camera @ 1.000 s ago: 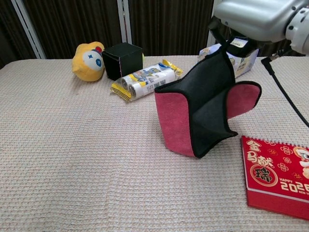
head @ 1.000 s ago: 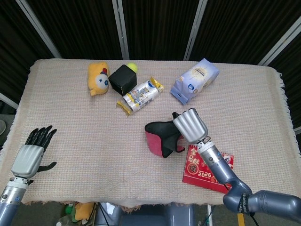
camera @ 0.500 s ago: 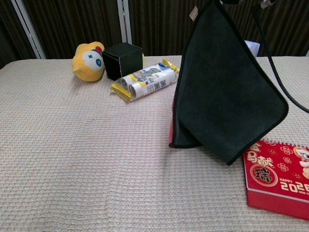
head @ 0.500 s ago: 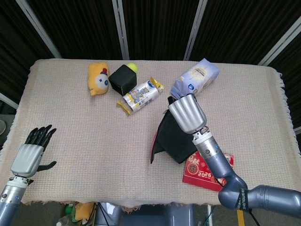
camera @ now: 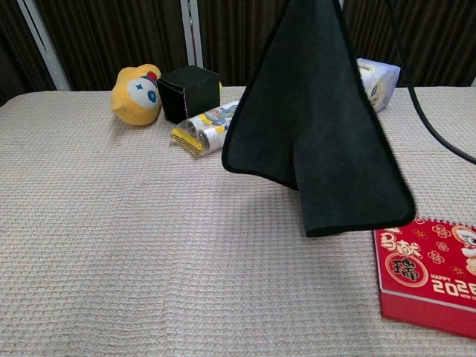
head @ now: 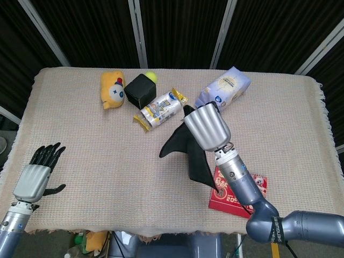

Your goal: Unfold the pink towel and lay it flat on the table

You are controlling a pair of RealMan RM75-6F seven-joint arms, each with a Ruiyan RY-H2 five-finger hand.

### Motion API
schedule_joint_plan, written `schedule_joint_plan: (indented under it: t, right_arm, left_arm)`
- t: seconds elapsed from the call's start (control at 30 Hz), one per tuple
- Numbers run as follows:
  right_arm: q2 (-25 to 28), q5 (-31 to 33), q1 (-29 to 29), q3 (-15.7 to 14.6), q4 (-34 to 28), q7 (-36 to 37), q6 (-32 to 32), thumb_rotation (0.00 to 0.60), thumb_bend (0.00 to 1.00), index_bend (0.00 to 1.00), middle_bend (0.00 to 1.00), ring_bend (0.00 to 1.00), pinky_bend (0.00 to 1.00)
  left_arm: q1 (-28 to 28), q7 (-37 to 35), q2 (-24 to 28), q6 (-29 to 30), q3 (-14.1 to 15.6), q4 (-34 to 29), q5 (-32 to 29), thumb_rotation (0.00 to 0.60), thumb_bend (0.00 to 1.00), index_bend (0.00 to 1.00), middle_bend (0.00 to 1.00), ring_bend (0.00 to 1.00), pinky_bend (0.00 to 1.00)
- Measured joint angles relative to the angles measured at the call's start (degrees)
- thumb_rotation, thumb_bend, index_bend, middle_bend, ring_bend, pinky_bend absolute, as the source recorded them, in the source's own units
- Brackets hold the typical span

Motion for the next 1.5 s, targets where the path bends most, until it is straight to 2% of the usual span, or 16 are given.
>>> schedule_joint_plan:
  t: [0.47,0.83,0.9,0.93,1.0,1.13,1.37,1.43,1.5]
  right_arm:
    - [-2.5,3.1,4.5,-0.6,-1.8,-3.8,1.2,0.600,0.59,0.80,1.00,1.00,0.98]
    - [-3.3,7.4,7.2,-0.5,1.1,-3.3,0.8,0.600,0.59,0.80,1.00,1.00,0.98]
    - [-3.4,8.0,7.5,-0.7,2.1,-2.8,0.5,0.600,0.59,0.80,1.00,1.00,0.98]
    - [-3.5,8.3,7.8,-0.8,2.8,-2.4,0.2,0.600,0.59,0.80,1.00,1.00,0.98]
    - [-3.5,8.7,8.3,-1.0,3.7,-2.0,-0.3,0.600,0.59,0.80,1.00,1.00,0.98]
    - [-3.5,9.5,9.8,-0.7,4.8,-1.0,-1.2,0.600,0.59,0.80,1.00,1.00,0.98]
    - [-3.0,10.9,11.5,-0.8,5.7,0.2,-2.0,0.600,0.59,0.80,1.00,1.00,0.98]
    - [-2.8,11.2,11.7,-1.0,5.9,0.4,-2.0,0.600,0.59,0.80,1.00,1.00,0.98]
    - [-2.6,11.4,11.8,-1.2,6.0,0.6,-1.8,0.600,0.59,0.80,1.00,1.00,0.98]
  left_arm:
    - [-0.3,-1.2,0.2,-0.6,-0.5,-0.3,-0.9,0.600,0.00,0.00,0.00,0.00,0.00]
    - [-1.2,-2.3,0.2,-2.2,-1.6,-0.6,-3.2,0.600,0.00,0.00,0.00,0.00,0.00]
    - [-1.4,-2.7,0.1,-2.5,-2.1,-0.9,-3.9,0.600,0.00,0.00,0.00,0.00,0.04]
    - [-1.6,-2.8,0.0,-2.6,-2.4,-1.0,-4.2,0.600,0.00,0.00,0.01,0.02,0.09]
    - [-2.0,-3.2,-0.4,-3.0,-3.2,-1.3,-5.3,0.600,0.00,0.01,0.06,0.09,0.21]
    - [-3.2,-3.6,-2.5,-3.3,-5.6,-1.6,-7.4,0.600,0.03,0.13,0.32,0.34,0.44]
    - [-6.9,-3.1,-9.2,-4.2,-11.2,-0.3,-13.4,0.600,0.13,0.21,0.58,0.56,0.58]
    - [-8.4,-3.0,-10.1,-5.8,-12.6,0.0,-15.2,0.600,0.14,0.23,0.61,0.60,0.61]
    - [-10.4,-2.5,-10.9,-7.9,-14.1,0.4,-17.2,0.600,0.15,0.23,0.61,0.61,0.62]
